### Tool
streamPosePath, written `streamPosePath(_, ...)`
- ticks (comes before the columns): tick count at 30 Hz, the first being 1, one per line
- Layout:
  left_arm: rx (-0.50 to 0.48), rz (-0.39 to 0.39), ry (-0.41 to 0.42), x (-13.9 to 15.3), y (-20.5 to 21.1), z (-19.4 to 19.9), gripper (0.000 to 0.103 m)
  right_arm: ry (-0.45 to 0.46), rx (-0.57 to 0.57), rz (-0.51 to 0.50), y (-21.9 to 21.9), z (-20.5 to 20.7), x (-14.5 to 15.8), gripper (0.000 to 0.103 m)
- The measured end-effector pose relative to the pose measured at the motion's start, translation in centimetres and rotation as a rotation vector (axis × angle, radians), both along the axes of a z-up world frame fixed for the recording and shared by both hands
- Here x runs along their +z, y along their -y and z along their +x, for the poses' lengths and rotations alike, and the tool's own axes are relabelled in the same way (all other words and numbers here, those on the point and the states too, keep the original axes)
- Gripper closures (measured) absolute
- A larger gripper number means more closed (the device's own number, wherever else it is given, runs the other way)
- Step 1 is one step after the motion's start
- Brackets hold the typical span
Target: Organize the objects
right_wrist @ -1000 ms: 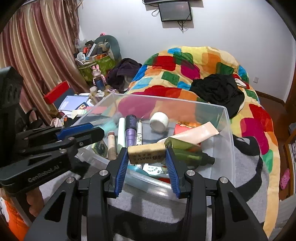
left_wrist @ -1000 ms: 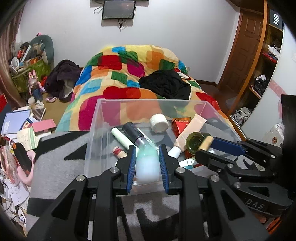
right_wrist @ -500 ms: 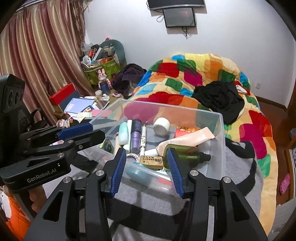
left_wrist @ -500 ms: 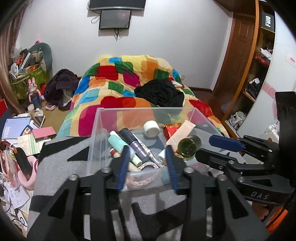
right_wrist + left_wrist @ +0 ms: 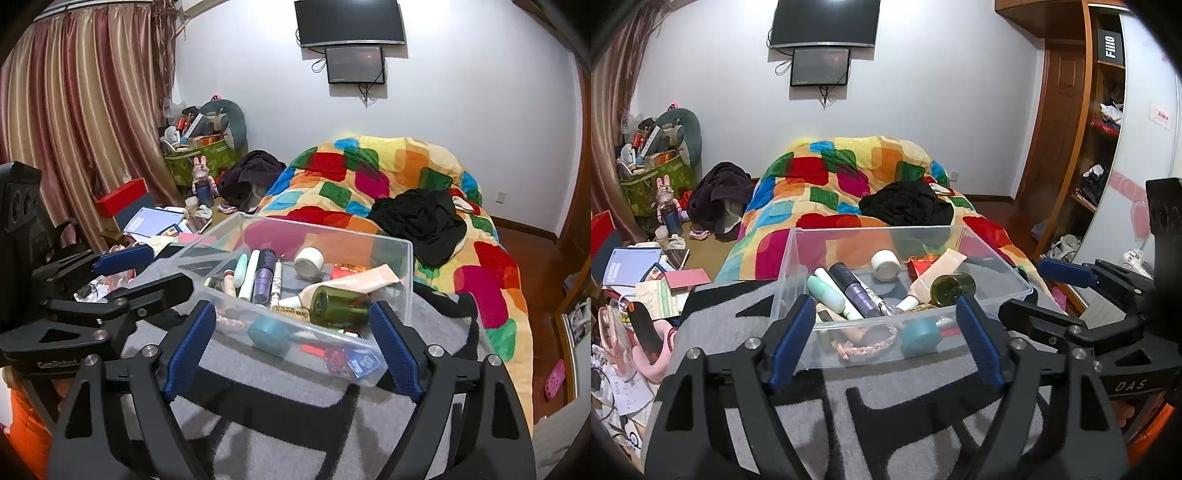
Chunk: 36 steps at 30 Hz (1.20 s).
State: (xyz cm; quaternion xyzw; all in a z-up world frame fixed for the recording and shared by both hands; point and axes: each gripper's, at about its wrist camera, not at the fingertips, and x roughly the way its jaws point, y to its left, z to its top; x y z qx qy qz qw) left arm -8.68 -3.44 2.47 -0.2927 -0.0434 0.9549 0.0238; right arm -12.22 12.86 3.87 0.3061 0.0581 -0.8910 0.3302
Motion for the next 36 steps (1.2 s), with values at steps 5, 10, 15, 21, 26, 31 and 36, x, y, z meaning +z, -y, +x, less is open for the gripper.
streamPosePath(5, -0.001, 0.007, 0.023, -1.1, -0.1, 0.2, 0.023, 0.027, -0.012, 0.004, -0.6, 0.1, -1.2, 0.019)
streamPosePath(10, 0.000, 0.029, 0.044, -2.0, -0.1, 0.2, 0.023, 0.043, -0.024, -0.002, -1.1, -0.1, -1.7, 0.019)
streamPosePath(15, 0.000, 0.031, 0.050, -2.2, -0.3, 0.4, 0.023, 0.044, -0.025, -0.010, -1.4, -0.1, -1.7, 0.019)
streamPosePath(21, -0.006, 0.030, 0.048, -2.2, -0.4, 0.4, 0.023, 0.039, -0.019, -0.009, -1.3, 0.2, -1.6, 0.019)
streamPosePath(26, -0.007, 0.029, 0.046, -2.1, -0.6, 0.4, 0.023, 0.035, -0.017, -0.013, -1.2, 0.4, -1.5, 0.019)
streamPosePath(31, -0.002, 0.030, 0.042, -2.1, -0.5, 0.5, 0.023, 0.033, -0.011, -0.013, -1.1, 0.6, -1.4, 0.019)
streamPosePath(36, 0.009, 0.034, 0.037, -2.0, -0.5, 0.5, 0.023, 0.032, -0.009, -0.012, -1.0, 0.7, -1.3, 0.019)
